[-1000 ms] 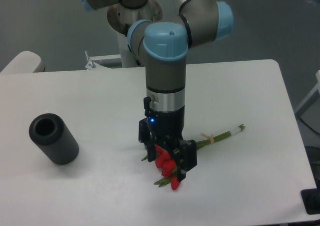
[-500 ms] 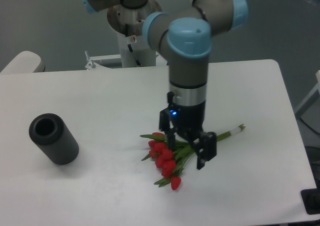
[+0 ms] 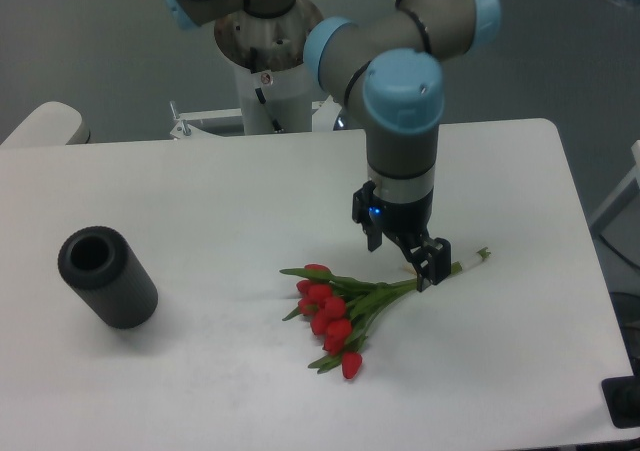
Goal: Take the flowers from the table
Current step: 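Move the open gripper along the stems toward the tied band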
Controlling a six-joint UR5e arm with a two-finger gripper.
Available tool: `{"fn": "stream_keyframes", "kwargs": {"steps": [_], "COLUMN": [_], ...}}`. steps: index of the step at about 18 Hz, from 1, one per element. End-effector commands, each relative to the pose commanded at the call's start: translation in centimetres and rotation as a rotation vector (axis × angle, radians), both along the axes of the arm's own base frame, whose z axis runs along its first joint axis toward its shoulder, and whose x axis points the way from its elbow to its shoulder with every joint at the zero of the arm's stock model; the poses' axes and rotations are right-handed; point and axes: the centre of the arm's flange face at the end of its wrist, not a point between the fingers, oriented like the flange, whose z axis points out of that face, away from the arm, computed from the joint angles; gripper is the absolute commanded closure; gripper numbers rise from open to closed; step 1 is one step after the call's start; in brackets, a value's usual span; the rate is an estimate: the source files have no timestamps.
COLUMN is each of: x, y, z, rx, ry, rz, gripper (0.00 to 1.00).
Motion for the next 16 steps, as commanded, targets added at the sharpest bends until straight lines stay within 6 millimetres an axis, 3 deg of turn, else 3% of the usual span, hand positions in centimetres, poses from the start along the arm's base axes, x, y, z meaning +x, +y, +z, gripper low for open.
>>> {"fn": "stream_keyframes", "kwargs": {"steps": [11, 16], "x": [-3.4, -3.6], "y": [1.2, 1.1], "z": [-8.3, -10.0], "rx": [-0.016, -0.032], "ry": [-0.047, -0.064], "rz": [0.018, 0.005], "gripper": [0.00, 0.00]}}
